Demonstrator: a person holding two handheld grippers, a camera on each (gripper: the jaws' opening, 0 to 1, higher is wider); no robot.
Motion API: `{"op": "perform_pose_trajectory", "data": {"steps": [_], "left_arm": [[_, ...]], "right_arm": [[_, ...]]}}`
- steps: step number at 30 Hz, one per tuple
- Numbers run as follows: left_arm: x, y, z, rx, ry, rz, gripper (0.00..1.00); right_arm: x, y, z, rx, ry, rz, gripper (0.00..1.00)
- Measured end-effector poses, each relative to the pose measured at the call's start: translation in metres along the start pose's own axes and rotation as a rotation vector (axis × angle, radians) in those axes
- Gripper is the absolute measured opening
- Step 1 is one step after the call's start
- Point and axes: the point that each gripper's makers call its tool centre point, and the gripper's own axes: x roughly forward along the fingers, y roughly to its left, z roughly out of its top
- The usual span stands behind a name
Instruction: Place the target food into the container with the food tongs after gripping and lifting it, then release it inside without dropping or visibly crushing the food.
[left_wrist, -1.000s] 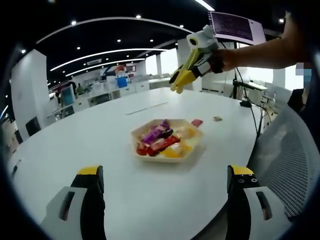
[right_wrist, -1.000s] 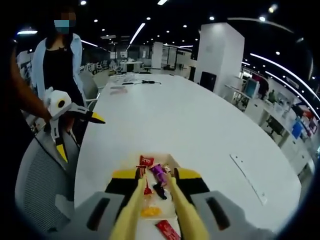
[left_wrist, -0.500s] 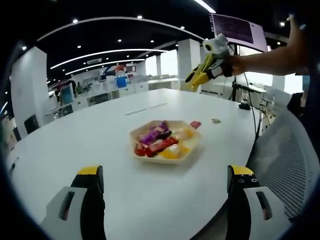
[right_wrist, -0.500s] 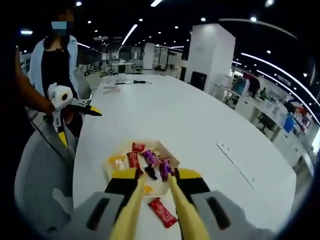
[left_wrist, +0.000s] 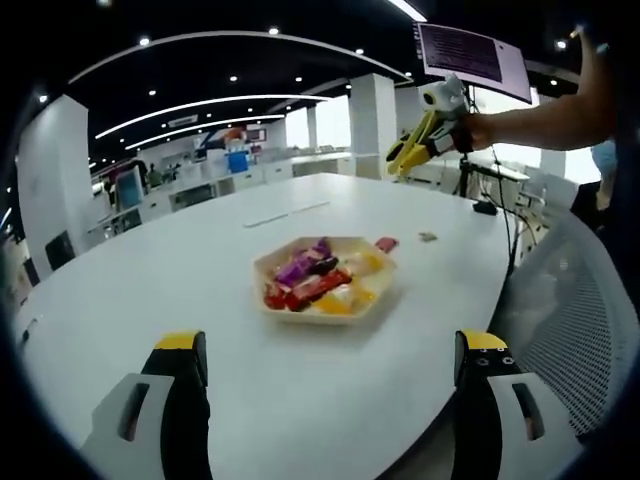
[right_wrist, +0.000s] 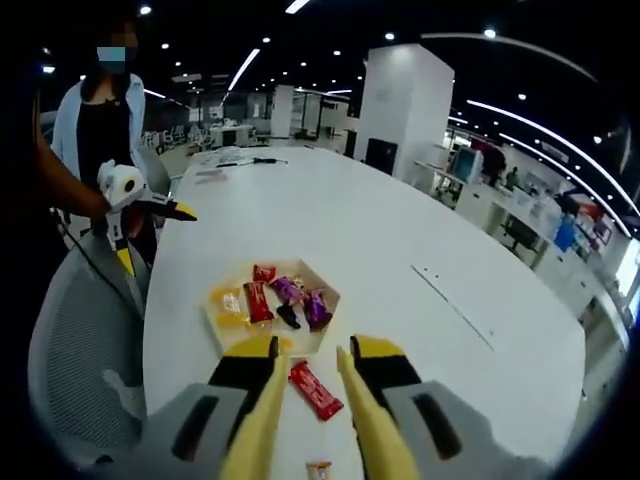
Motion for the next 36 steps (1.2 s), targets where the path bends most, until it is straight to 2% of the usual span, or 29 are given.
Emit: {"op": "perform_pose_trajectory", "data": {"steps": [7, 18, 30, 36], "left_arm": [[0.001, 0.001, -0.001, 0.003, 0.004, 0.0, 1.0], [0.001, -0.002, -0.002, 0.004, 0.011, -0.009, 1.0], [0.001, -0.001, -0.004, 0.004, 0.015, -0.008, 1.0], [0.001, -0.001, -0.004, 0.005, 0.017, -0.004, 1.0]], "right_arm": [[-0.017, -0.008, -0.013, 0.01, 0.007, -0.024, 0.28], [-0.035, -0.011, -0.025, 0.019, 0.013, -0.037, 0.28], [-0.043, -0.013, -0.038, 0.025, 0.022, -0.053, 0.29], [-0.044, -0.014, -0.05, 0.031, 0.033, -0.057, 0.29]]}}
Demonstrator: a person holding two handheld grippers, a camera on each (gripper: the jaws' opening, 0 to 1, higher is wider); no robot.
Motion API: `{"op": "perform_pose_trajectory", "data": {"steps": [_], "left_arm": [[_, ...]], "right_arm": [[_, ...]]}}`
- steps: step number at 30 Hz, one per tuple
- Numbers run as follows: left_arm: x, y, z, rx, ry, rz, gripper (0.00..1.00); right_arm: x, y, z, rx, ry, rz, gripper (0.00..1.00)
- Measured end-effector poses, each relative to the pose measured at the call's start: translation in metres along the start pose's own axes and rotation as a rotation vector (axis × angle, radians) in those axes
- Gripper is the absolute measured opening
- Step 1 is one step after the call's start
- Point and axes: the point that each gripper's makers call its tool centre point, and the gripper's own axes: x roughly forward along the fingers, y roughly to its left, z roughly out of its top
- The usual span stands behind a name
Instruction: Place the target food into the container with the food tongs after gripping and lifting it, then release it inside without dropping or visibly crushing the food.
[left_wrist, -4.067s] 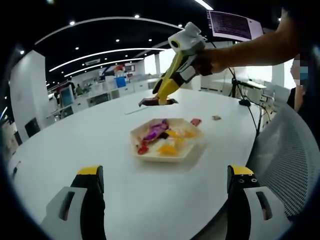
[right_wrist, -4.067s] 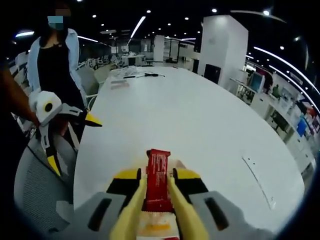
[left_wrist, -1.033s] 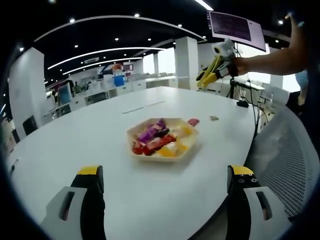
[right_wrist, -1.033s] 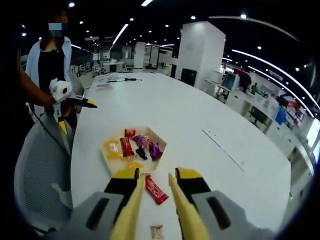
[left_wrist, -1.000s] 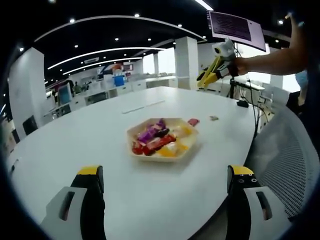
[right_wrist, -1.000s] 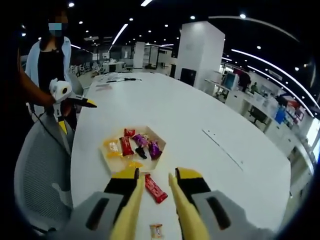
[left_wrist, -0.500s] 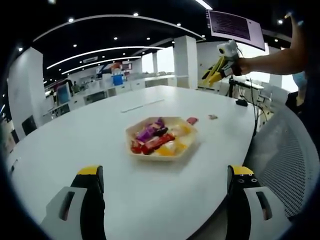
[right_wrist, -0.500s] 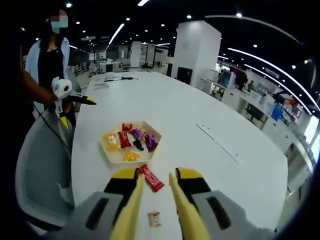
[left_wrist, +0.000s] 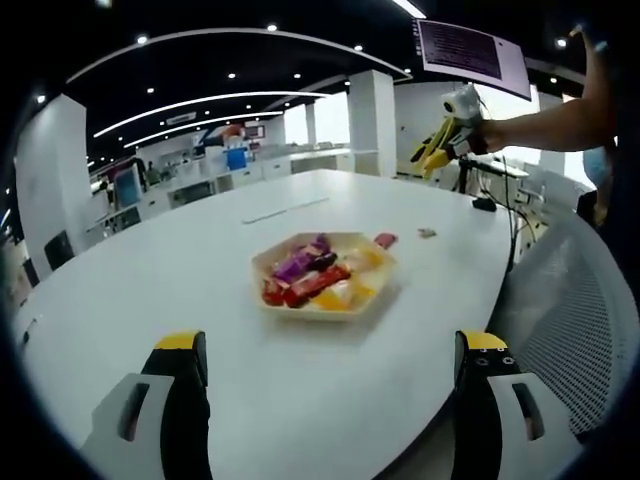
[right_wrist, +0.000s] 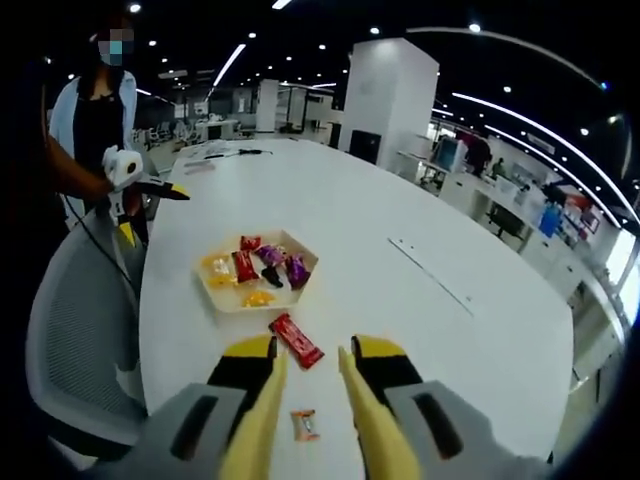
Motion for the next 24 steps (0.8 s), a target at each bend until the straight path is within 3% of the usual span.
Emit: {"op": "perform_pose_trajectory", "data": {"steps": [10, 24], "left_arm": [[0.001, 0.0, -0.003, 0.004, 0.015, -0.001, 1.0], [0.001, 0.002, -0.007, -0.004, 0.035, 0.009, 1.0]], "right_arm": [[-0.001, -0.001, -0.024, 0.028, 0.01, 0.0, 0.29], [0.011, 0.003, -0.077, 0.071, 0.055, 0.004, 0.28]]}}
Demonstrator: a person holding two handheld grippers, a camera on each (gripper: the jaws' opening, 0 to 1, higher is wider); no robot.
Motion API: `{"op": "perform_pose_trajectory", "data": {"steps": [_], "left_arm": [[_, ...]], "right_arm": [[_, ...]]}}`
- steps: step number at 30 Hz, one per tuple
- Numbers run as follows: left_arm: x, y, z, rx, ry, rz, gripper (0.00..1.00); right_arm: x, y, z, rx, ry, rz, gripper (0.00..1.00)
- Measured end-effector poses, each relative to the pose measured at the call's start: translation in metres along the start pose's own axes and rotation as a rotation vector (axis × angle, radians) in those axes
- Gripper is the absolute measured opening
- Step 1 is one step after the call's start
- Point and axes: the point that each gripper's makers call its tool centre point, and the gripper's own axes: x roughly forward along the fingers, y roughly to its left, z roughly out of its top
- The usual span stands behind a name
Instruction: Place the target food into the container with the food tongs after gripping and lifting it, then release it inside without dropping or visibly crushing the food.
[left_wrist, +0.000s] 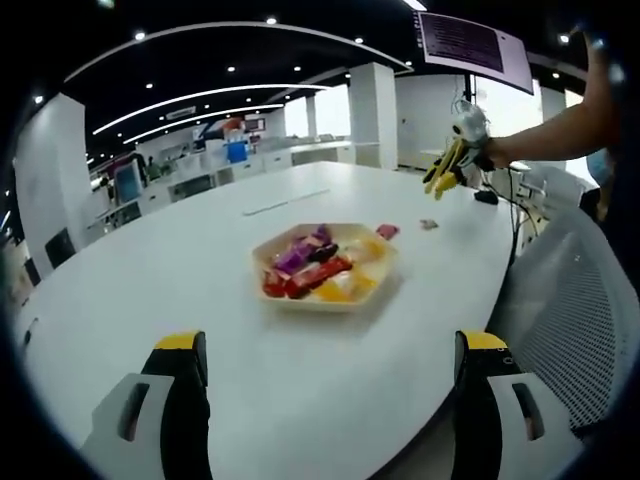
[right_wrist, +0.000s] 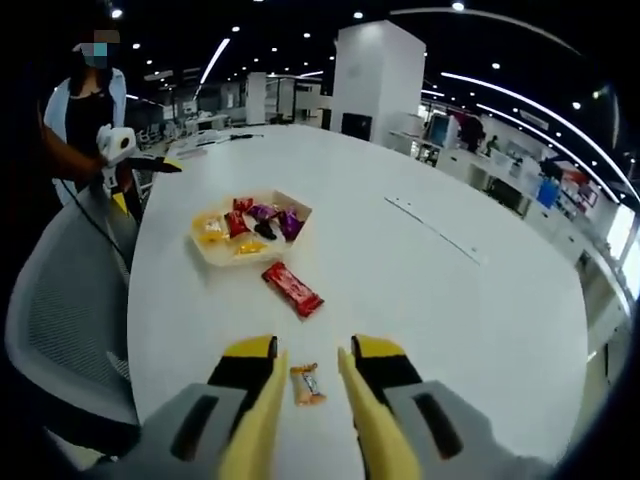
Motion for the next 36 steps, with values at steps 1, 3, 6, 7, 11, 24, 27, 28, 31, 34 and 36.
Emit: {"op": "perform_pose_trajectory", "data": {"steps": [1, 3, 6, 7, 11, 24, 27, 28, 31, 34, 36], "left_arm": [[0.0, 0.0, 0.0, -0.002, -0.001, 0.001, 1.0], [0.0, 0.001, 0.0, -0.005, -0.001, 0.0, 1.0], [0.0, -0.001, -0.001, 0.0, 0.002, -0.006, 1.0], [0.001, -0.001, -0.001, 0.0, 0.003, -0.007, 1.0], [0.001, -0.001, -0.001, -0.001, 0.004, -0.006, 1.0], [0.0, 0.0, -0.001, -0.005, 0.005, -0.002, 1.0], [0.0, 0.0, -0.002, -0.006, 0.007, -0.002, 1.0], [0.0, 0.0, -0.002, -0.006, 0.007, -0.003, 1.0], [0.0, 0.0, -0.002, -0.008, 0.007, -0.002, 1.0], [0.0, 0.0, -0.002, -0.008, 0.008, -0.003, 1.0], [0.0, 0.0, -0.002, -0.01, 0.006, -0.001, 1.0]], "right_arm": [[0.001, 0.0, -0.002, 0.001, 0.004, -0.001, 0.28], [0.003, 0.001, -0.005, 0.007, 0.007, 0.001, 0.28], [0.007, 0.002, -0.01, 0.01, 0.016, 0.001, 0.28], [0.009, 0.003, -0.013, 0.011, 0.024, 0.005, 0.29], [0.016, 0.006, -0.019, 0.001, 0.044, 0.014, 0.29], [0.036, 0.008, -0.04, -0.001, 0.094, 0.01, 0.28], [0.038, 0.009, -0.042, -0.005, 0.099, 0.006, 0.27], [0.039, 0.009, -0.042, 0.002, 0.102, 0.007, 0.27], [0.041, 0.007, -0.042, 0.023, 0.104, 0.0, 0.26], [0.041, 0.007, -0.044, 0.02, 0.123, 0.001, 0.22], [0.04, 0.006, -0.045, 0.031, 0.136, -0.011, 0.21]]}}
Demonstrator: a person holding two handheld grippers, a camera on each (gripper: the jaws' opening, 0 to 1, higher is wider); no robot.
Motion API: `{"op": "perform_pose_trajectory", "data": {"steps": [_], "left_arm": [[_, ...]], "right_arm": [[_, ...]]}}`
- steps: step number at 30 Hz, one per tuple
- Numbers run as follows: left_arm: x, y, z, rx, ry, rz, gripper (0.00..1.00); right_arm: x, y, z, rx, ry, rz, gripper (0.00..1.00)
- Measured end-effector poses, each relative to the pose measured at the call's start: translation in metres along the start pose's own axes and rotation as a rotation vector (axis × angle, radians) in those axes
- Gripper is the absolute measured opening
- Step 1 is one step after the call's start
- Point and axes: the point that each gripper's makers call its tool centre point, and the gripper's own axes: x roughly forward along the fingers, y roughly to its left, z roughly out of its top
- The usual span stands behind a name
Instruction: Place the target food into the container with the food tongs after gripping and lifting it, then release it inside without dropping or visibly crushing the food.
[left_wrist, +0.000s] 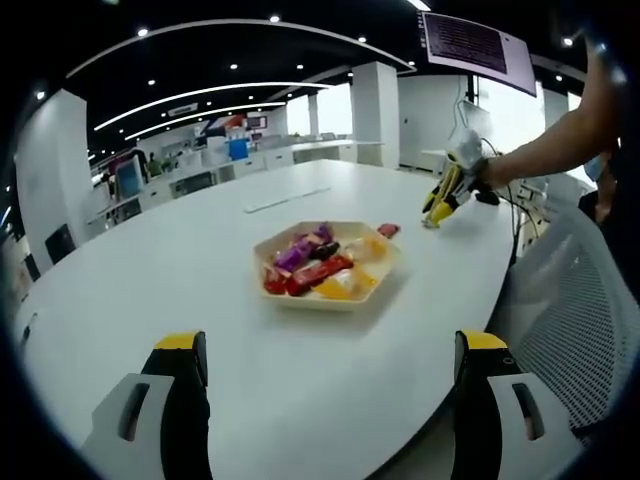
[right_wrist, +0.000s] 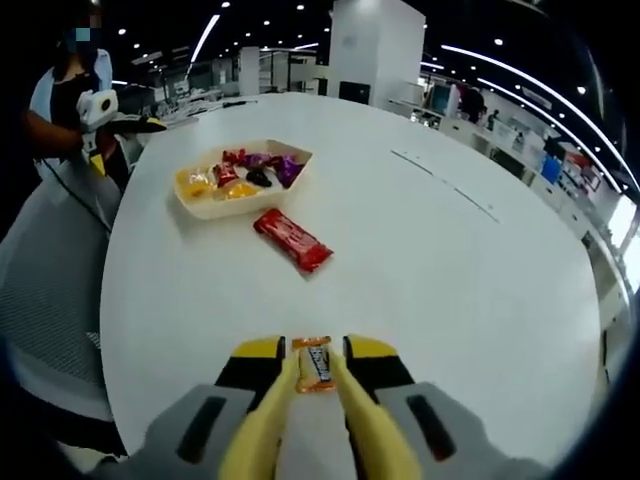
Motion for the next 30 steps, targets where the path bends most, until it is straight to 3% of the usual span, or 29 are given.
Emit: {"op": "perform_pose_trajectory", "data": {"steps": [22, 30], "left_arm": [[0.0, 0.001, 0.001, -0.016, -0.009, -0.001, 1.0], [0.0, 0.001, 0.001, -0.008, -0.009, -0.002, 1.0]], "right_arm": [[-0.004, -0.003, 0.005, 0.073, 0.021, 0.001, 0.21], [-0.016, -0.005, 0.02, 0.093, 0.006, -0.004, 0.21]]}}
